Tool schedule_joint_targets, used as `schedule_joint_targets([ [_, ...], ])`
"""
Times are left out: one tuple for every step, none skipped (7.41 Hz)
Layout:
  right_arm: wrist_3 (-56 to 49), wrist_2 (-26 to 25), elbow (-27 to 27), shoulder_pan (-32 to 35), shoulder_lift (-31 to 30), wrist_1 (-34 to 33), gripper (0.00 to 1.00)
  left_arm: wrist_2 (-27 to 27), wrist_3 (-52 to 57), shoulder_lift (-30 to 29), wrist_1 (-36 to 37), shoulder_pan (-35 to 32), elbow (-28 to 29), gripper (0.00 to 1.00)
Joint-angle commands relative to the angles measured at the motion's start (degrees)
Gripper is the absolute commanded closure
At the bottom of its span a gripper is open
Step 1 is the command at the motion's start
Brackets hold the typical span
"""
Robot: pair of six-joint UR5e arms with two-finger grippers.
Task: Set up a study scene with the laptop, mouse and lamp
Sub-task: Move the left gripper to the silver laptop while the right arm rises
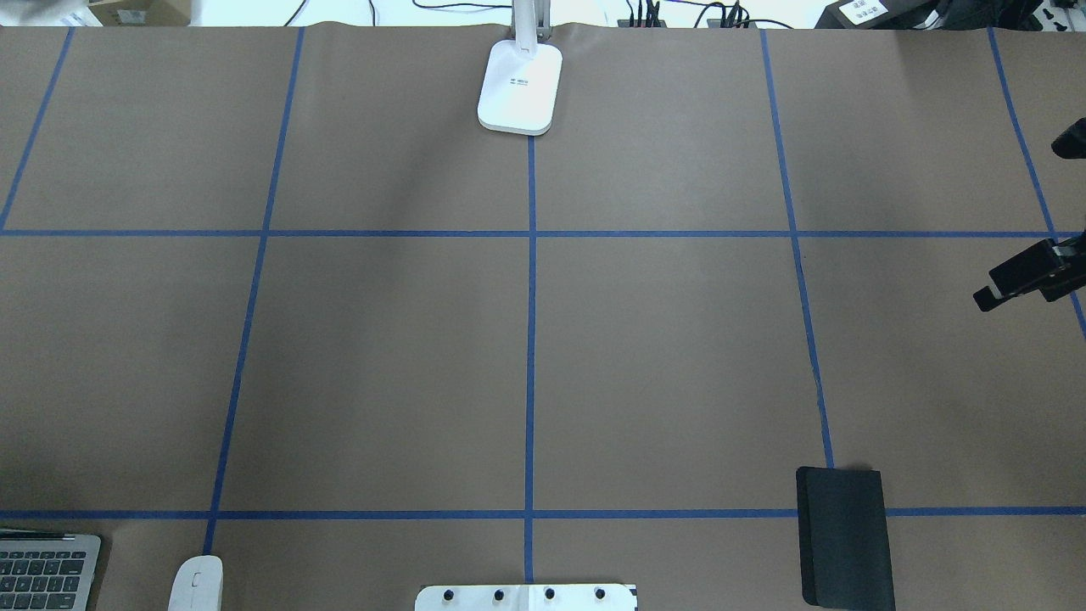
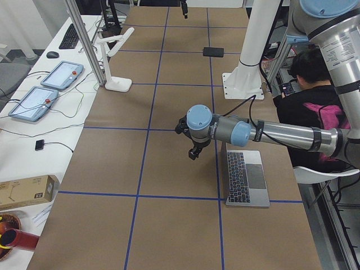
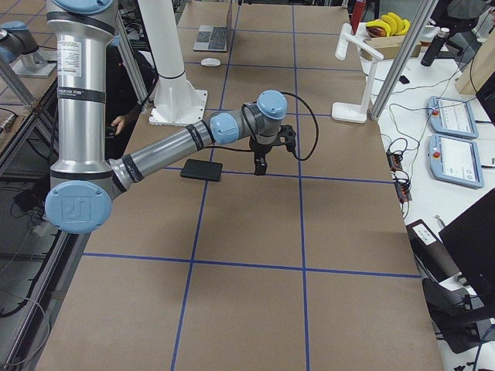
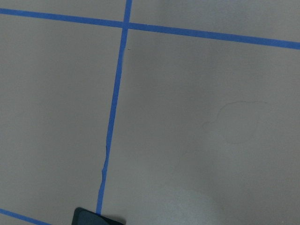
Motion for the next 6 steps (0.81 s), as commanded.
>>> schedule_joint_targets([
  [0.21,-0.11,0.1,-2.3,0.5,0.0,0.0,-3.07,1.1,5.33,-0.37,2.86,-3.72,0.0],
  [0.21,-0.2,0.01,-3.27,0.5,0.0,0.0,-2.81,4.58,5.6,-0.37,5.32,-3.72,0.0],
  [0.12,-0.2,0.1,-3.28,0.41,0.0,0.0,-2.28,7.84,5.52,-0.37,7.43,-3.72,0.0],
  [0.12,-0.29,0.01,-3.28,0.41,0.0,0.0,-0.36,9.7,5.34,-0.46,9.02,-3.72,0.0],
  [0.12,-0.46,0.1,-3.28,0.49,0.0,0.0,1.05,9.98,5.17,-1.85,10.25,-3.64,0.0],
  [0.12,-0.55,0.27,-3.28,0.5,0.0,0.0,3.06,10.15,4.99,-2.04,11.92,-3.55,0.0],
])
